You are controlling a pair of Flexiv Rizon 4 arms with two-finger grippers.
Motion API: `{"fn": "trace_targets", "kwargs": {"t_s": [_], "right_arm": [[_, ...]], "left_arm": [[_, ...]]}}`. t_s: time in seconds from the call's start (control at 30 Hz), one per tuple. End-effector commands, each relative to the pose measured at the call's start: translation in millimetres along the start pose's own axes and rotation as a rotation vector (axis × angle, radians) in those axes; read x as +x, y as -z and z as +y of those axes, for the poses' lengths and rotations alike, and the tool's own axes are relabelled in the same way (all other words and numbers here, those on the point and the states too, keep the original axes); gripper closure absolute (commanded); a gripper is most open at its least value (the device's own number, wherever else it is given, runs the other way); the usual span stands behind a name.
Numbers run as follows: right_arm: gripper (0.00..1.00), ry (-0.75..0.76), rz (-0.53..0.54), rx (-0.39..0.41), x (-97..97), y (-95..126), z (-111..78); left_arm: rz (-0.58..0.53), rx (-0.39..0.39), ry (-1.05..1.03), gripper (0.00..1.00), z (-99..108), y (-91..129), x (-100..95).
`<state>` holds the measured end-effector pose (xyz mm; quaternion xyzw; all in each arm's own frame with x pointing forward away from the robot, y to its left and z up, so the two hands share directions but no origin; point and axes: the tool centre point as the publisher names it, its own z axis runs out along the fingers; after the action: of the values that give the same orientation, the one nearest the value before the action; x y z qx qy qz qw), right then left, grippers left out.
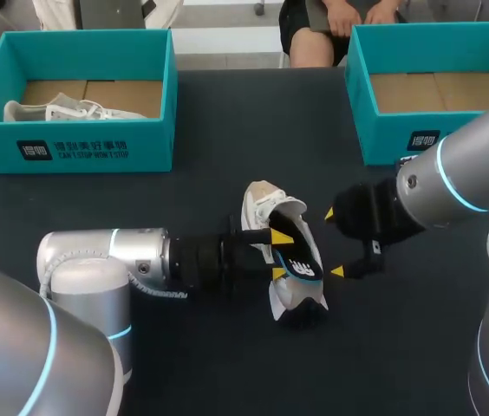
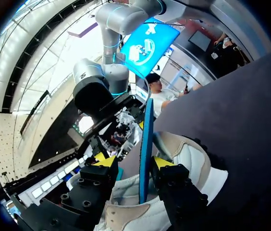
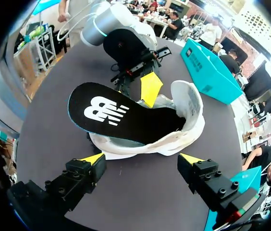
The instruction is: Take the shoe out of the shoebox, open the shoe tongue, remove and reinsert the insole, then place the shoe into the shoebox
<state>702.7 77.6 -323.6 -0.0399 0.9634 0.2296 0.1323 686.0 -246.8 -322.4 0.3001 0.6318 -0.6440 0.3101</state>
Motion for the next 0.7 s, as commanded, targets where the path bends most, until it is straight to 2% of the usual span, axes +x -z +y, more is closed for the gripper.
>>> {"fn": "trace_targets", "kwargs": {"t_s": [0.03,0.13,0.2,0.23,0.43,0.7], "right_arm": [[0.00,0.001,-0.002,-0.001,1.4,0.2,-0.6],[0.00,0.001,-0.002,-0.001,1.4,0.2,-0.6],[0.00,0.001,-0.002,-0.001,1.4,0.2,-0.6],[0.00,0.001,-0.002,-0.001,1.4,0.2,-0.6],[0.00,0.001,-0.002,-0.001,1.4,0.2,-0.6],[0.00,0.001,-0.002,-0.001,1.4,0.2,-0.6]], "left_arm": [[-0.007,0.007,-0.005,0.61,-10.2,4.1,-0.4],[-0.007,0.023,-0.005,0.68,-14.0,2.1,-0.8],[-0.002,0.028,-0.003,0.96,-15.3,-0.1,1.4],[0.004,0.032,-0.002,1.00,-15.2,-1.4,2.9],[0.037,0.014,-0.010,1.00,-1.8,-5.4,9.7],[0.038,-0.041,-0.017,1.00,21.8,0.1,6.5]]}}
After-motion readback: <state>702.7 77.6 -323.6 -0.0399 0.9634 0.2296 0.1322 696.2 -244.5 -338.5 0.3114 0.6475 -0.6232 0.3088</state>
